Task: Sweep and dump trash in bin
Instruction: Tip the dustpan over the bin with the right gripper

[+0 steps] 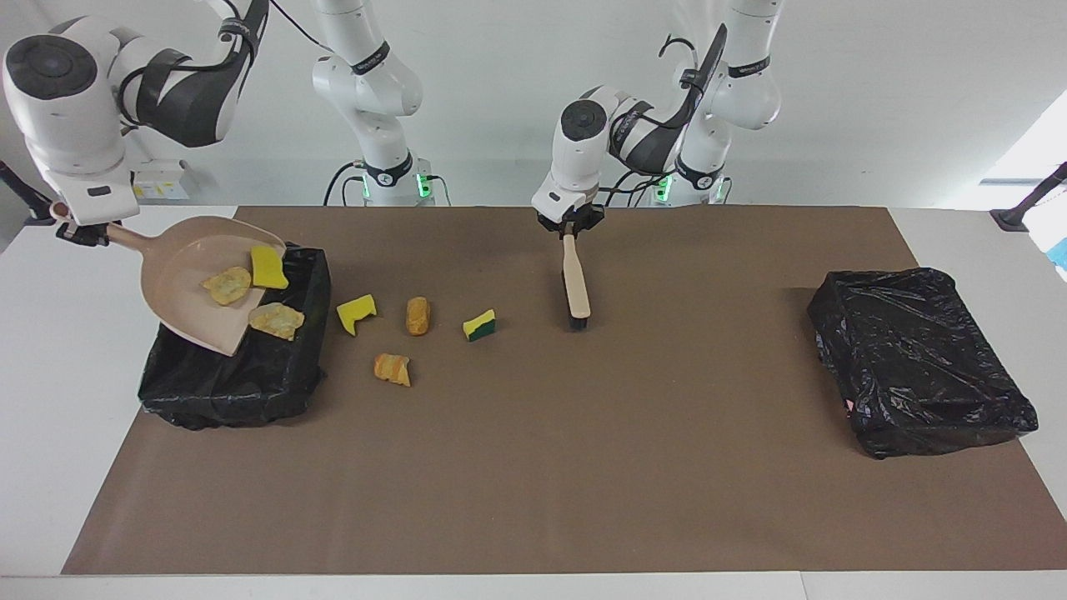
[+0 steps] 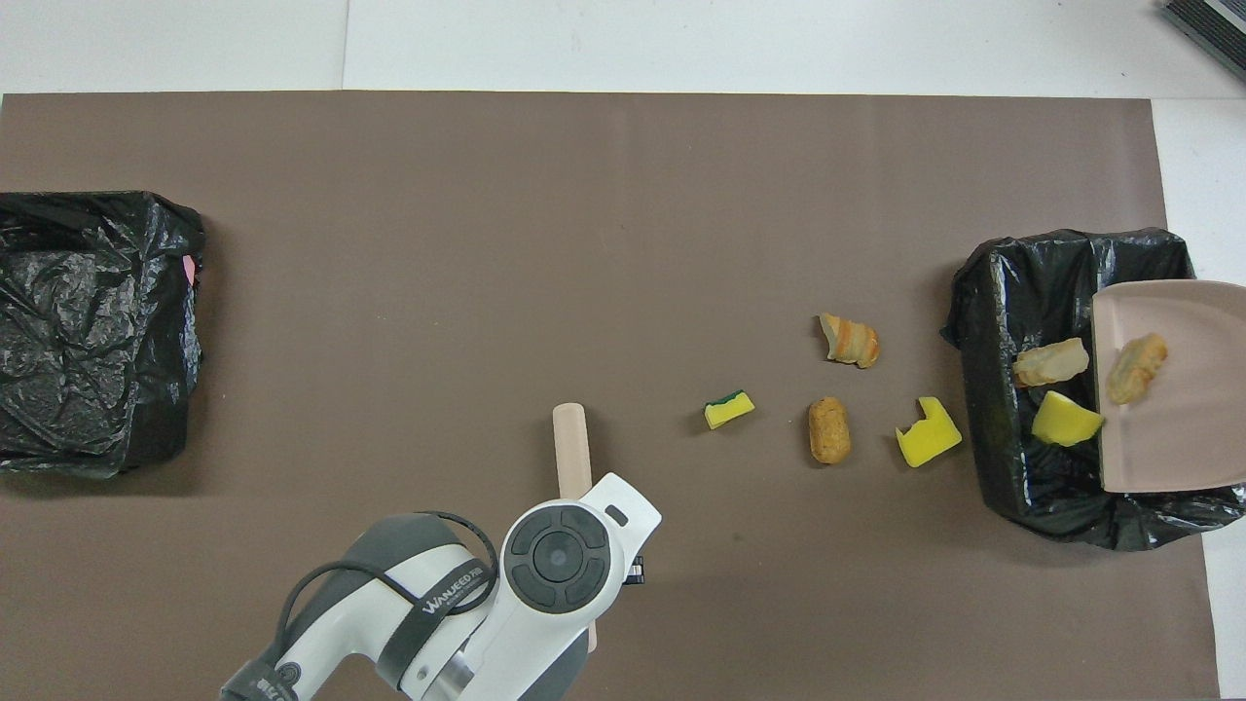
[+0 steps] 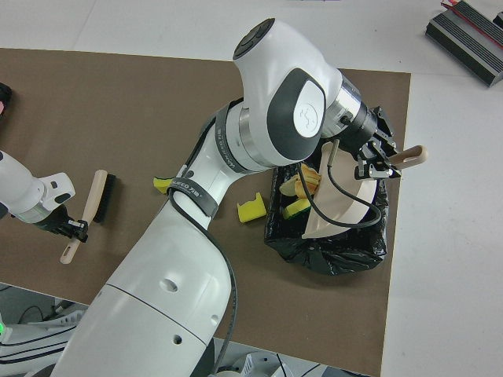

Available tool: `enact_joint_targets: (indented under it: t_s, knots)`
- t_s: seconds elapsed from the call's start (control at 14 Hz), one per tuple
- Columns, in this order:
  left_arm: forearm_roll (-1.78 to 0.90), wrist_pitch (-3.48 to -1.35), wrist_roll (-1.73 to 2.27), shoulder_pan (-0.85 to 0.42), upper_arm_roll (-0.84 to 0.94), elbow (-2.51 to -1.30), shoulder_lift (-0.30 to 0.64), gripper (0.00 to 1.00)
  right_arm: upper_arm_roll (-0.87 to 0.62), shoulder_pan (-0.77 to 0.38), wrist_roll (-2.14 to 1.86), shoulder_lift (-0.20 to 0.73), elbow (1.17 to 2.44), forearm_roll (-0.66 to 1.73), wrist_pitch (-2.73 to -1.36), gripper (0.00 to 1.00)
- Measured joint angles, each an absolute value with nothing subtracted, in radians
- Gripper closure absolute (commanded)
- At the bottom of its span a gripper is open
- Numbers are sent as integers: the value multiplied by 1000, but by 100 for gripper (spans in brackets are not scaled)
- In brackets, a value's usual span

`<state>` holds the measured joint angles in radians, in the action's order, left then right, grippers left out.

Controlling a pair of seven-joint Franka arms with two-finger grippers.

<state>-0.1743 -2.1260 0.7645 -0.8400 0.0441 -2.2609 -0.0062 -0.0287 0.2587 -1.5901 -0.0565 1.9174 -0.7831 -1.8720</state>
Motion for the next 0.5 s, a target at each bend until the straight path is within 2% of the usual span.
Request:
enact_joint_targets:
  t_s: [0.22,0.5]
  knots:
    - [-174,-2127,767,-843,44,-2262,-6,100,-31,195,-1589,-95,1950,-889,-1844,100]
    - [-174,-2128,767,-843,43,-2262,-6,100,-40,155,-1584,-110,1904,-896,-1810,100]
